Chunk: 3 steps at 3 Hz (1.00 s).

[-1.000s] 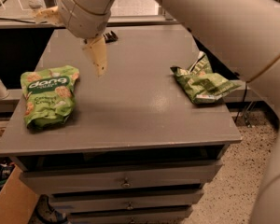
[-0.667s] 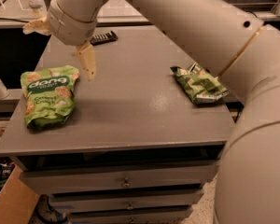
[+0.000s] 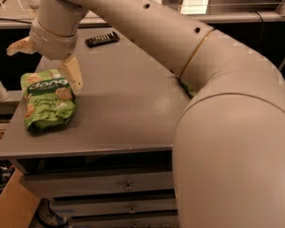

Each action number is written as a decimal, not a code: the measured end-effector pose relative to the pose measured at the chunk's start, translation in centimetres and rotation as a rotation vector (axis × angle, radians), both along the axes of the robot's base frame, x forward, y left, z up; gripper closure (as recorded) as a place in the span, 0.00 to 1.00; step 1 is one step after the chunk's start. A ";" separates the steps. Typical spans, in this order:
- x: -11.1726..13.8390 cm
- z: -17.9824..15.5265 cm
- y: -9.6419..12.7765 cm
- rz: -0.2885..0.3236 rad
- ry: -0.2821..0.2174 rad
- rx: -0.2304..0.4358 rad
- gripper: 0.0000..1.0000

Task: Pick green rice chip bag

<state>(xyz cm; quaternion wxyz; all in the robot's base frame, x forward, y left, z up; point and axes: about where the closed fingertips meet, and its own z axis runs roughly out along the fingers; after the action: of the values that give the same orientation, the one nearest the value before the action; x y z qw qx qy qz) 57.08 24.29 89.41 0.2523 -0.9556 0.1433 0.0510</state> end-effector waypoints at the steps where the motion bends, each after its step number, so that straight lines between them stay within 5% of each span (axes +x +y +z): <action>1: 0.2 -2.1 1.2 0.045 0.012 -0.029 0.00; 3: -0.4 -6.3 0.6 0.101 0.060 -0.113 0.41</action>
Offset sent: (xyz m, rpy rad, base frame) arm -0.0030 0.0150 -0.0659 -0.1215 0.0587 0.1395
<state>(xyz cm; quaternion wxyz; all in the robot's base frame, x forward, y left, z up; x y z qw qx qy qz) 56.66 24.87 83.16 0.1909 -0.9724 0.1049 0.0839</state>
